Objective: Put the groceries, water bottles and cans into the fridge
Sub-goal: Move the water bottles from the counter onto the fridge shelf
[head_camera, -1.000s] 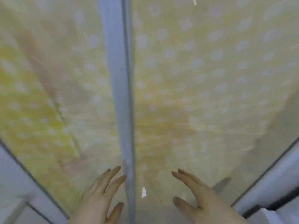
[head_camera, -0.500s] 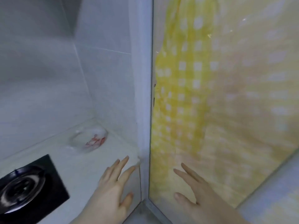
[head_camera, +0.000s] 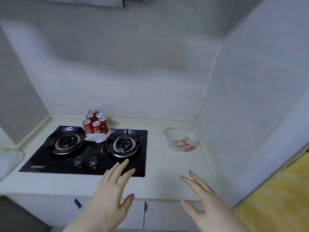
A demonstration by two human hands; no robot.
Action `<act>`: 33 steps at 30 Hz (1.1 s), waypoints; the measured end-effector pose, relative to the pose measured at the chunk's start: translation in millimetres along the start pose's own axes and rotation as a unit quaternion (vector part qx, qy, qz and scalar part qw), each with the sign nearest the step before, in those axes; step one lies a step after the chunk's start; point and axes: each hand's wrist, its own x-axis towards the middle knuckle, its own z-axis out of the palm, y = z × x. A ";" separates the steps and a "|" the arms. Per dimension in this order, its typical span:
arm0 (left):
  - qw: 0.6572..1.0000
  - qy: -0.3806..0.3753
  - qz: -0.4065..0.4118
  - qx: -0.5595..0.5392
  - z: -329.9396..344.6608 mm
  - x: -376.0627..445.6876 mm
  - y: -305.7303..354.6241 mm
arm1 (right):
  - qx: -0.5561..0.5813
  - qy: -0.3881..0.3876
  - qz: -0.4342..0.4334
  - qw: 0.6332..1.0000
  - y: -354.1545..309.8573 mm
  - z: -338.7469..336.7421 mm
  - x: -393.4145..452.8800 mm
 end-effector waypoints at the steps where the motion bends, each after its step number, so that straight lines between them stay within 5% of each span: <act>1: 1.000 0.009 -0.026 0.004 -3.3 -8.6 -6.7 | -0.005 -0.016 -0.024 1.000 -3.7 1.1 12.4; 14: 0.940 0.110 -0.316 0.063 -84.4 -125.7 -96.7 | -0.004 -0.158 -0.265 0.951 -166.7 74.9 123.9; 33: 0.900 0.135 -0.411 0.058 -171.7 -203.9 -314.4 | -0.023 -0.228 -0.322 0.919 -387.5 199.4 205.5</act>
